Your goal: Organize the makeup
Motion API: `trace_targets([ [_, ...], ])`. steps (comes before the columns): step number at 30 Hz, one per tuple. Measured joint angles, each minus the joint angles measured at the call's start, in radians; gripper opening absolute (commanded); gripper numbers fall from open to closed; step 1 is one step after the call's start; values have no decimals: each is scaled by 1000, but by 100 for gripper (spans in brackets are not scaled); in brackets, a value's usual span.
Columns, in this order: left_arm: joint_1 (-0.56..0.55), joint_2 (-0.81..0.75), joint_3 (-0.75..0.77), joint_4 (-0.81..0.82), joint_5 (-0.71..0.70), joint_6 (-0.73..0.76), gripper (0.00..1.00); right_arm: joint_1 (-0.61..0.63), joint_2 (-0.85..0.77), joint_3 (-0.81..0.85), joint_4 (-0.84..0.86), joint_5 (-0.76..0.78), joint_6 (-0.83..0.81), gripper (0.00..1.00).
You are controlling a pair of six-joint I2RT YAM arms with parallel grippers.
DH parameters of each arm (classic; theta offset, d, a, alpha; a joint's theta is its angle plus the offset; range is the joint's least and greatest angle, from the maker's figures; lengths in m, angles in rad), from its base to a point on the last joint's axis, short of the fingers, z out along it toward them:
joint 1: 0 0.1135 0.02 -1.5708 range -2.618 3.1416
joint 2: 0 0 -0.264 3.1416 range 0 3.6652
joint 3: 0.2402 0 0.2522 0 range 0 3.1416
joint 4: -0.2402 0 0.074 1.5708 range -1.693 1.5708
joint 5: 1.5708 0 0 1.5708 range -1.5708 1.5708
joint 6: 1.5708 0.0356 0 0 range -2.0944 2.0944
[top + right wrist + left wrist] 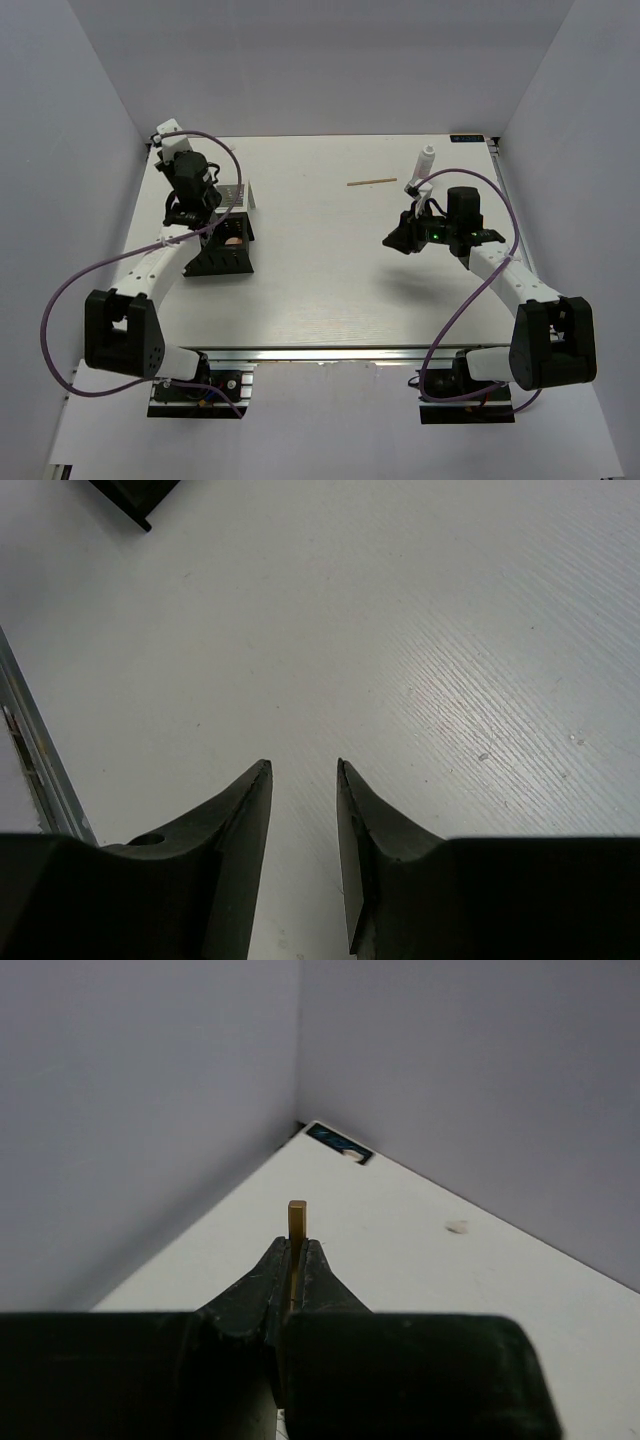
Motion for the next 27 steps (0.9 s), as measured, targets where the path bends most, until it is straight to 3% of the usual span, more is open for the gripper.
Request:
trace_targets([
  [8, 63, 146, 3, 79, -106, 59, 0, 0, 0, 0, -1, -8, -1, 39],
  [11, 64, 186, 7, 80, -104, 59, 0, 0, 1, 0, -1, -13, -3, 47],
  [14, 64, 218, 19, 85, -98, 51, 0, 0, 27, 8, -5, -30, -14, 48],
  [27, 70, 230, 105, 89, -73, 35, 0, 0, 155, 124, -35, -45, -56, 48],
])
